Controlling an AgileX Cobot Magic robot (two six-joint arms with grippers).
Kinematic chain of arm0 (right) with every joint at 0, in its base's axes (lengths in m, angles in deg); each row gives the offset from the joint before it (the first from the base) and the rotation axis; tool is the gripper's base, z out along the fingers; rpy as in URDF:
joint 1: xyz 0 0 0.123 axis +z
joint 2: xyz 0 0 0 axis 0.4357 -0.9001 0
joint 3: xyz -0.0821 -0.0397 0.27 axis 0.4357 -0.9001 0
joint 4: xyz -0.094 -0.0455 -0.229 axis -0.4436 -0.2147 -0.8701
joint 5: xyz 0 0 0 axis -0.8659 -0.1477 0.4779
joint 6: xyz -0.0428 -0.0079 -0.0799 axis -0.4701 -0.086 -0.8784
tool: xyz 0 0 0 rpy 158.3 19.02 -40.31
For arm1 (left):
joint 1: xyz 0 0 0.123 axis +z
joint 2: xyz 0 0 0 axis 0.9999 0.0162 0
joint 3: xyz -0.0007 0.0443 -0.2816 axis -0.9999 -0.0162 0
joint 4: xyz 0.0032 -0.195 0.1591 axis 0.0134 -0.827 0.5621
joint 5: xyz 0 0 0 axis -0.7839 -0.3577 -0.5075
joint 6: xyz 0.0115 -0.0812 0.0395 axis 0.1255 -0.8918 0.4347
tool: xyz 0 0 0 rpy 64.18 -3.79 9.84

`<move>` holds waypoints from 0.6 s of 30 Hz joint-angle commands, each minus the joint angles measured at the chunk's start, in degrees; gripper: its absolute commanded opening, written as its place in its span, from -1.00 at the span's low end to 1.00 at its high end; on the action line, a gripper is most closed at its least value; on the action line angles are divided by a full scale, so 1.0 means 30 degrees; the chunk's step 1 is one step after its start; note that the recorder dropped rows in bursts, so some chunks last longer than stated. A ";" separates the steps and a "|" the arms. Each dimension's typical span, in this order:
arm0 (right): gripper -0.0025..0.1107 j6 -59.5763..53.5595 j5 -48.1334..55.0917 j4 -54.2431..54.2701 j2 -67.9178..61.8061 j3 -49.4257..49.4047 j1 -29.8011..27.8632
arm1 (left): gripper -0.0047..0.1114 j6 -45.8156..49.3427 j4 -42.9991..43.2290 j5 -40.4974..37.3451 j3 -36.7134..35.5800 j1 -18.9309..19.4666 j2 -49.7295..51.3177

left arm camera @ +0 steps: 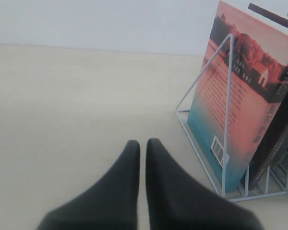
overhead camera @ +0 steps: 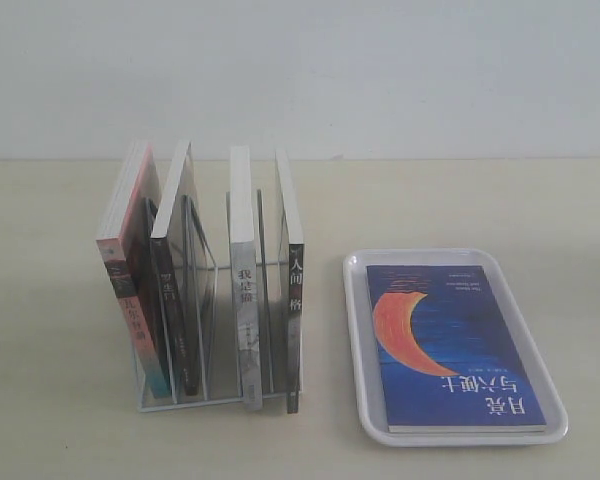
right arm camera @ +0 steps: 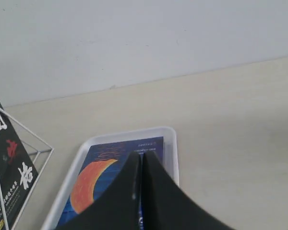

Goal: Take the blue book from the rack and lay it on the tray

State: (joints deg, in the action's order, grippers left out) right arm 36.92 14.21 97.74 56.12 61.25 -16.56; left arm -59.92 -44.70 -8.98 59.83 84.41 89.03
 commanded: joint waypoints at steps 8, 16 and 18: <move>-0.96 -0.2805 0.3943 -0.0518 0.2033 -0.0094 -0.0788 | -0.85 -0.0122 0.0085 0.0088 -0.0062 0.0021 -0.0058; -0.96 -0.2368 0.4327 -0.0482 0.2033 -0.0094 -0.0788 | -0.85 -0.0122 0.0085 0.0088 -0.0062 0.0021 -0.0058; -0.96 -0.2370 0.4400 -0.0482 0.2033 -0.0094 -0.0788 | -0.85 -0.0122 0.0085 0.0088 -0.0062 0.0021 -0.0058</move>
State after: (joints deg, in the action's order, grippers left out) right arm 29.46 27.18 96.73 61.88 60.92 -18.49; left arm -59.92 -44.70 -8.98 59.83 84.41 89.03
